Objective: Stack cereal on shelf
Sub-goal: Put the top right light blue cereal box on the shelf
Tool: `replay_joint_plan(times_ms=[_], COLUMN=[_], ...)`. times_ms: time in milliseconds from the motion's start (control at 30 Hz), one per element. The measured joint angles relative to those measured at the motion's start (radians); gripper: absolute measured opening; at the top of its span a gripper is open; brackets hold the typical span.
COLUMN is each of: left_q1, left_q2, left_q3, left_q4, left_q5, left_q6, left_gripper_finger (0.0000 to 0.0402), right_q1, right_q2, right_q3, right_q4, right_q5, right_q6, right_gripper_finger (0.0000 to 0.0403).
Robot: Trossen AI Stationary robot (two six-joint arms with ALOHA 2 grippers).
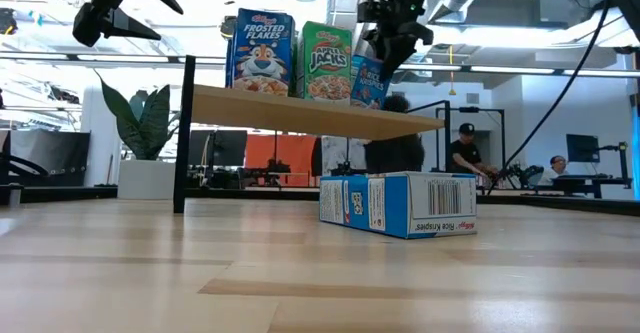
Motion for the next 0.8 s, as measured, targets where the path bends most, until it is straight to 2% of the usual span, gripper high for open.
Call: replay_joint_plan(times_ms=[233, 600, 800], left_q1=[0.0, 0.0, 0.0], left_q2=[0.0, 0.0, 0.0], left_q3=[0.0, 0.0, 0.0], left_q4=[0.0, 0.0, 0.0], left_q5=[0.0, -0.002, -0.002], left_q6=[0.0, 0.01, 0.01], left_gripper_finger=[0.0283, 0.0283, 0.0283], right_q1=[0.002, 0.015, 0.014], right_q2=[0.0, -0.013, -0.023], right_q3=[0.0, -0.001, -0.002], right_q4=[0.011, 0.032, 0.053], right_q5=[0.0, 0.004, 0.01], right_q6=[0.032, 0.081, 0.086], right_gripper_finger=[0.0172, 0.0249, 0.026])
